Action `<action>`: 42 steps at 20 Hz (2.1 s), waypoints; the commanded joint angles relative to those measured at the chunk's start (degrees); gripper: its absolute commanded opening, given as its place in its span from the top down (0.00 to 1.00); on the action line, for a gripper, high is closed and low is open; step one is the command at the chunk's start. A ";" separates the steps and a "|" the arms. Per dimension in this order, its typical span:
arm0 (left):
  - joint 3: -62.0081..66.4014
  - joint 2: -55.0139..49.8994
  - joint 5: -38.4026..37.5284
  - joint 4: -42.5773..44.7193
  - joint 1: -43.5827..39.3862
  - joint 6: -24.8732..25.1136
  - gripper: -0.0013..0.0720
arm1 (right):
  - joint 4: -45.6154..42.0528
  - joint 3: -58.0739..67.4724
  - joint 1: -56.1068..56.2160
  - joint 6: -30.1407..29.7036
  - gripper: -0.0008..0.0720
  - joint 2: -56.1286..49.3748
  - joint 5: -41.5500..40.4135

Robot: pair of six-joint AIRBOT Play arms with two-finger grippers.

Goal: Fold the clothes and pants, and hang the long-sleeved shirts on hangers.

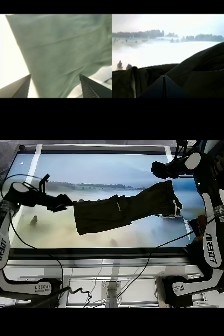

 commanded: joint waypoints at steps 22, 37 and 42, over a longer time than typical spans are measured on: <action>6.47 7.02 -3.98 -0.57 -3.72 -0.92 0.96 | 8.90 -7.56 8.85 -5.66 0.94 -8.04 0.11; 9.97 18.86 -0.70 -9.46 -3.91 -9.42 0.96 | 18.47 -7.48 33.83 3.17 0.94 -18.29 -17.20; 9.97 15.52 11.76 -9.46 -10.84 -11.93 0.96 | 7.82 -7.50 24.33 2.40 0.94 -12.85 2.21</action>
